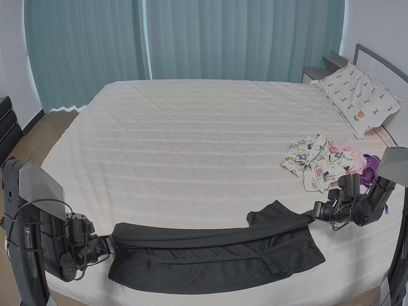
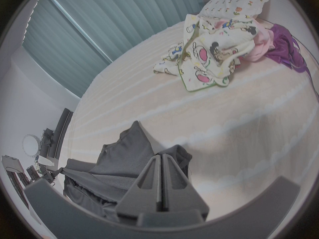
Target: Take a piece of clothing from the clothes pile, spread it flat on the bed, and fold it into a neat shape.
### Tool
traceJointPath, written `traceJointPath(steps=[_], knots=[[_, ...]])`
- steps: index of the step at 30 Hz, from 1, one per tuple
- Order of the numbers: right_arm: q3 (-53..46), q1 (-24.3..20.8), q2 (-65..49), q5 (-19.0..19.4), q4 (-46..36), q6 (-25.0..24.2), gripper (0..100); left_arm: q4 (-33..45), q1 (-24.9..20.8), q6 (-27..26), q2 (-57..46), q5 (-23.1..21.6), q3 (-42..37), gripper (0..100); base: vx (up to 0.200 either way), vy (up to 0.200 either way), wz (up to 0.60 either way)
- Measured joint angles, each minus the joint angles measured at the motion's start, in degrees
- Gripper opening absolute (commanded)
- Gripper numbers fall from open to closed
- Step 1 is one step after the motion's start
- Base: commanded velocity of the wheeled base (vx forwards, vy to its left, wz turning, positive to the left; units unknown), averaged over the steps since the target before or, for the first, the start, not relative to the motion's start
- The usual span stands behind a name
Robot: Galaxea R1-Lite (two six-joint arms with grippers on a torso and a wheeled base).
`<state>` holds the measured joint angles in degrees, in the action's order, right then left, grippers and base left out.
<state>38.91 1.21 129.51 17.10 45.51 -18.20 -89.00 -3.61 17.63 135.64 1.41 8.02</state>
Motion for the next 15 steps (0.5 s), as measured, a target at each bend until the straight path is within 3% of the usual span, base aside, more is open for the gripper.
traceJointPath(steps=[9, 10, 11, 15], knots=[[-0.8, -0.1, 3.0, -0.1, 0.1, 0.4, 0, 0.0, -0.3, 0.1, 5.5, -0.2, -0.4, 0, 0.0, 0.0, 0.0], [-0.8, -0.2, 3.4, -0.1, 0.1, 0.4, 0, 0.0, -0.3, 0.1, 6.1, -0.2, -0.3, 100, 0.0, 0.0, 0.0], [-0.8, -0.2, 3.7, -0.2, 0.1, 0.4, 100, 0.0, -0.3, 0.2, 6.4, -0.4, -0.3, 100, 0.0, 0.0, 0.0], [-0.6, -0.5, 4.9, -0.2, 0.1, 0.3, 100, 0.0, -0.5, 0.1, 7.6, -1.5, -0.4, 100, 0.0, 0.0, 0.0]])
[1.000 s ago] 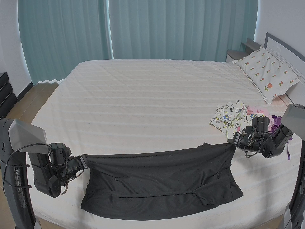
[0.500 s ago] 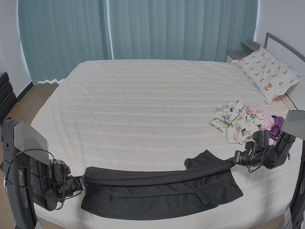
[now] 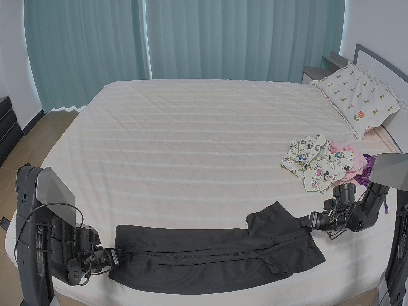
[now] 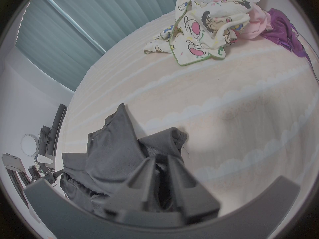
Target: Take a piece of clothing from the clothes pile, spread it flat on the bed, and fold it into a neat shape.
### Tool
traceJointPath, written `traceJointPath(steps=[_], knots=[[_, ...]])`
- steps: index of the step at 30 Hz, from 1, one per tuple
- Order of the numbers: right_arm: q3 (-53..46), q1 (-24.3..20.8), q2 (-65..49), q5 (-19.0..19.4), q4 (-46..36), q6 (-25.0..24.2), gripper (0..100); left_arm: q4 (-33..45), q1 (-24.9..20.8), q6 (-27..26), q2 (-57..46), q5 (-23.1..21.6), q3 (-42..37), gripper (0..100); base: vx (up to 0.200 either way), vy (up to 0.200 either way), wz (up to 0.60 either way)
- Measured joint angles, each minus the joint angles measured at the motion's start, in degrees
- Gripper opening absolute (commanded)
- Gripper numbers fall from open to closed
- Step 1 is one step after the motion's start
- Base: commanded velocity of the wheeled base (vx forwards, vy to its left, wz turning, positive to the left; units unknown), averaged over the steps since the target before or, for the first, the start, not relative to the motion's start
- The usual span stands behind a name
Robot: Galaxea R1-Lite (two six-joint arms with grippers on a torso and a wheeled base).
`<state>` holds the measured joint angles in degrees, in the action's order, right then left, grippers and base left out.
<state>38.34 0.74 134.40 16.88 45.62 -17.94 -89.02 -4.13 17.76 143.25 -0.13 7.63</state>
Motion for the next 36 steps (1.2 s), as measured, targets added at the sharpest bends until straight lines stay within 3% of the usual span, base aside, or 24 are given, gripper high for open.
traceJointPath(steps=[11, 19, 25, 31, 36], knots=[[0.3, 0.5, -1.9, -0.1, 0.0, -1.3, 100, 0.0, 0.6, 2.2, -0.3, -0.6, -2.3, 100, 0.0, 0.0, 0.0], [1.4, 0.9, -5.7, 0.3, 0.0, -6.0, 100, 0.1, 4.1, 8.6, -6.6, -3.3, -4.1, 100, 0.0, 0.0, 0.0], [4.6, -2.7, -5.9, 0.4, -0.1, -9.7, 100, 0.1, 6.3, 16.6, -12.2, -4.4, -3.5, 100, 0.0, 0.0, 0.0], [7.9, -6.8, -2.8, 0.3, -0.5, -10.4, 100, 0.1, 2.6, 24.7, -14.6, -4.6, -2.3, 100, 0.0, 0.0, 0.0], [8.9, -7.8, -0.6, 0.2, -0.8, -9.1, 100, 0.1, 0.4, 26.6, -13.8, -4.7, -1.0, 100, 0.0, 0.0, 0.0]])
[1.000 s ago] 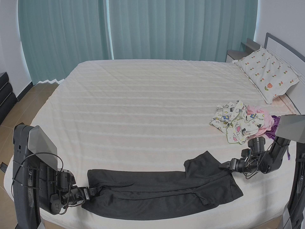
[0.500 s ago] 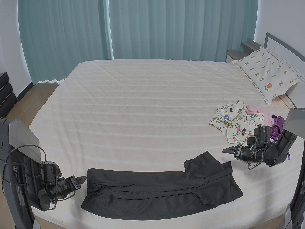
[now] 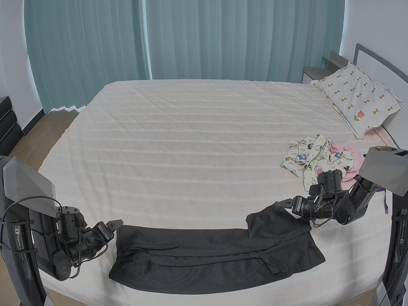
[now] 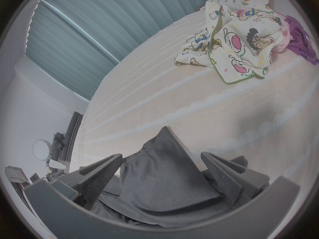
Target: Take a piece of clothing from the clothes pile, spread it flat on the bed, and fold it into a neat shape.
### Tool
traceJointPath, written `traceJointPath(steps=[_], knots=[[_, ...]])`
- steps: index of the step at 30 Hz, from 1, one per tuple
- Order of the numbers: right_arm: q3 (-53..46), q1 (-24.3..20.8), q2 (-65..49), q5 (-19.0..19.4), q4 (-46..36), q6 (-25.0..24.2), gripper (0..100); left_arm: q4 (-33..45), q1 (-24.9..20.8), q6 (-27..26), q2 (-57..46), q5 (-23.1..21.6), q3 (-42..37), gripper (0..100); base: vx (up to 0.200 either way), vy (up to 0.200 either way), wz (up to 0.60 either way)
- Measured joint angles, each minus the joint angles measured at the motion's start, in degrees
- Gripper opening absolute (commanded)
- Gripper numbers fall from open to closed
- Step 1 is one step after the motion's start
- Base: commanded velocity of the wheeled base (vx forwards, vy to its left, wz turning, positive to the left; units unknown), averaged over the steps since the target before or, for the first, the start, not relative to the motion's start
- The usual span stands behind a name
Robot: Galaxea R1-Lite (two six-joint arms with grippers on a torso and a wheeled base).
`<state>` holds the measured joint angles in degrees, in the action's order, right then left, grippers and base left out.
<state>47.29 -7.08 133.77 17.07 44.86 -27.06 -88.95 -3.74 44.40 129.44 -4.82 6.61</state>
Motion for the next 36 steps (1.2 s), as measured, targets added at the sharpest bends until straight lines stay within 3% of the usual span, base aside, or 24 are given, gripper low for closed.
traceJointPath(steps=[4, 5, 22, 36], knots=[[-0.2, -0.1, 0.9, -0.1, -0.1, 1.2, 100, 0.0, -0.5, 0.0, 1.9, 0.0, 0.6, 100, 0.0, 0.0, 0.0], [-0.3, -0.1, 1.0, -0.1, -0.1, 1.4, 0, 0.0, -0.6, 0.0, 2.4, -0.1, 0.9, 100, 0.0, 0.0, 0.0], [-5.6, 0.2, -0.4, -0.6, -0.2, 3.2, 0, 0.0, -1.2, 0.0, 5.3, -0.2, 1.1, 100, 0.0, 0.0, 0.0], [-14.8, 2.1, -8.8, 0.7, 0.1, 3.4, 0, 0.0, -3.4, 0.0, 5.5, -0.1, -0.6, 100, 0.0, 0.0, 0.0]])
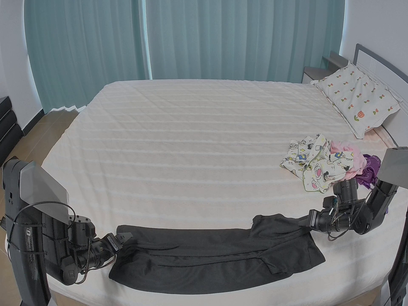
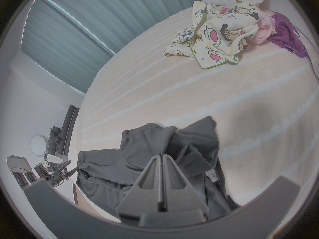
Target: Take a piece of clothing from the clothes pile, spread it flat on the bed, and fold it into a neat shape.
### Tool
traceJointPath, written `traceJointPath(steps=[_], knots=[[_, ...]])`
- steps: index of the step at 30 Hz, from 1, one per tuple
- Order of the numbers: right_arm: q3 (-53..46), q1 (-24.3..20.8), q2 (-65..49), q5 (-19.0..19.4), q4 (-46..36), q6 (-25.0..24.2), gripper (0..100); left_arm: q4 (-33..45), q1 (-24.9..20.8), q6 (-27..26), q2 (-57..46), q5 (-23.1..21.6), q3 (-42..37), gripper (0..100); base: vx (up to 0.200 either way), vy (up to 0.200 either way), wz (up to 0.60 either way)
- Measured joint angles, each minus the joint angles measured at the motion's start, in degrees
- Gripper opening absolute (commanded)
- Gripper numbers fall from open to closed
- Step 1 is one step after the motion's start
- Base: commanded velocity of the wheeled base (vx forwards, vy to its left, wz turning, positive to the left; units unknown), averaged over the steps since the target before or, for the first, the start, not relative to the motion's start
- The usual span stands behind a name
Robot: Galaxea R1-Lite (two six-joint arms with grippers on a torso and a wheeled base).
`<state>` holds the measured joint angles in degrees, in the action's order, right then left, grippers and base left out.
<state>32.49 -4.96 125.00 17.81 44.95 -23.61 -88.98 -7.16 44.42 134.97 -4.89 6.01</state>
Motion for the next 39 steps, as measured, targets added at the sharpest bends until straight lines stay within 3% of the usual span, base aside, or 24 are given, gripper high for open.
traceJointPath(steps=[11, 19, 20, 29, 39], knots=[[-7.9, 1.6, -3.5, 0.2, 0.1, 5.3, 0, 0.0, -0.6, -0.1, 0.0, 0.1, -0.7, 100, 0.0, 0.0, 0.0], [-9.2, 1.8, -3.7, -0.2, 0.3, 5.9, 0, 0.0, -1.0, -0.1, 0.0, 0.3, -1.0, 100, 0.0, 0.0, 0.0], [-9.2, 1.8, -3.6, -0.2, 0.3, 5.9, 100, 0.0, -1.1, -0.1, 0.0, 0.3, -1.1, 100, 0.0, 0.0, 0.0], [-8.9, 2.4, -4.8, 0.1, 1.2, 3.4, 100, 0.0, -1.6, -0.3, 0.0, 0.9, -1.4, 100, 0.0, 0.0, 0.0], [-12.0, 2.4, -7.7, -0.1, 6.4, -15.6, 100, 0.0, -1.8, -0.1, -0.1, 1.1, -2.3, 100, -0.02, 0.0, 0.0]])
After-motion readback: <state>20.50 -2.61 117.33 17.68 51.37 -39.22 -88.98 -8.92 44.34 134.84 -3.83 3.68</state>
